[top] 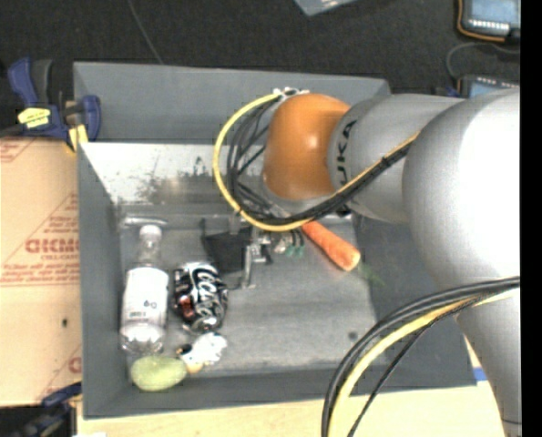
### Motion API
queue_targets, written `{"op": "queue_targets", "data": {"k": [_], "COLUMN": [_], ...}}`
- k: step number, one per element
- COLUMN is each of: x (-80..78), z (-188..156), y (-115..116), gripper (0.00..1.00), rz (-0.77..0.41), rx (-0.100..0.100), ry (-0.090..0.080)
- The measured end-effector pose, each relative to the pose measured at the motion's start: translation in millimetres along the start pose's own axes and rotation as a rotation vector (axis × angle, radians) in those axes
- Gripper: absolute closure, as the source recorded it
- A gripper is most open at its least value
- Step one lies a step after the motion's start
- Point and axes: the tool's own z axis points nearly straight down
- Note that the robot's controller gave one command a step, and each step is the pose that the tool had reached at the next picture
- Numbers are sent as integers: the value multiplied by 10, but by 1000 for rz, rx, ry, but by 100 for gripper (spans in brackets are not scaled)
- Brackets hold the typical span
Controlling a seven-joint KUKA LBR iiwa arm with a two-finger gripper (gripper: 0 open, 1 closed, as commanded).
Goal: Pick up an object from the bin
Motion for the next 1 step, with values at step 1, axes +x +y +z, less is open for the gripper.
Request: {"op": "queue_targets", "data": {"k": [1], "x": [8], "z": [94], "y": [-15], "gripper": [100], "rz": [1], "rx": [2], "ry": [-6]}}
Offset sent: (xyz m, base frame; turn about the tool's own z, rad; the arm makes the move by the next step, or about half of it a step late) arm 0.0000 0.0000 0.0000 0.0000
